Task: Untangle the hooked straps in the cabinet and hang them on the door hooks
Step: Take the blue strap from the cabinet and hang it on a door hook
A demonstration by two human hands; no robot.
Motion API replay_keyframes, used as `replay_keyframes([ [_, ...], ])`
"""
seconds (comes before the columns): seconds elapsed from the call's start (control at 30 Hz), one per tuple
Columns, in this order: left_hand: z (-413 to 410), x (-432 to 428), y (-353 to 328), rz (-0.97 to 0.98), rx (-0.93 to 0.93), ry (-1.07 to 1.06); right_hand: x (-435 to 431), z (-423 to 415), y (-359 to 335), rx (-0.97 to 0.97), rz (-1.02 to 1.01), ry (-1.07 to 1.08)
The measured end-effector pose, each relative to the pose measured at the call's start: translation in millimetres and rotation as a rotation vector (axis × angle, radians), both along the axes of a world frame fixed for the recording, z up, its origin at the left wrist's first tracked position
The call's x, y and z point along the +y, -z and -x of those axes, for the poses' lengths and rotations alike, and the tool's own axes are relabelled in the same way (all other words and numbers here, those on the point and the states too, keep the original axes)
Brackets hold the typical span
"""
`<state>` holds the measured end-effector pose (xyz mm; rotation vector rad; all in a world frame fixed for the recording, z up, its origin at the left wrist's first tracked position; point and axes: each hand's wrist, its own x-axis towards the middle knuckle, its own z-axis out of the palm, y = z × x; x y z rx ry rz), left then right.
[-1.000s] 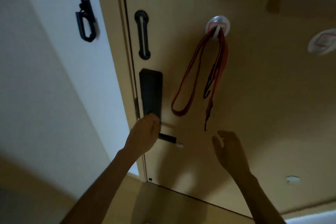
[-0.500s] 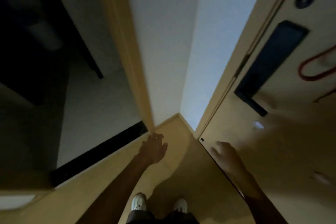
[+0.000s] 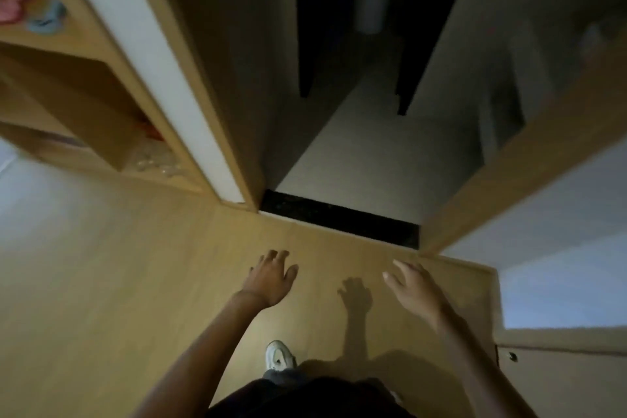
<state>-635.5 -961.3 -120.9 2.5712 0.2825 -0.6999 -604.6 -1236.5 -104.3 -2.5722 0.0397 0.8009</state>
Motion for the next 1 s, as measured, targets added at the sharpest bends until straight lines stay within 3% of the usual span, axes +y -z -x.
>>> replay_keyframes([
  [0.2,69.2,163.7,-0.9,0.051,-0.014,-0.452,183.8,-29.3,-6.4,0.04,-0.031,-0.343],
  [0.43,135.2,268.5,-0.9,0.131,-0.041,-0.941,338.9,-56.1,-10.2,0.017,-0.025,-0.699],
  [0.6,138.1,318.2,7.7,0.126,0.001,-1.011,408.0,-87.6,5.3,0.027,0.009,-0.829],
  [1.0,16.6,465.4,-16.8,0.137,0.082,-0.947,576.8,-203.6,18.7,0.087,0.036,-0.855],
])
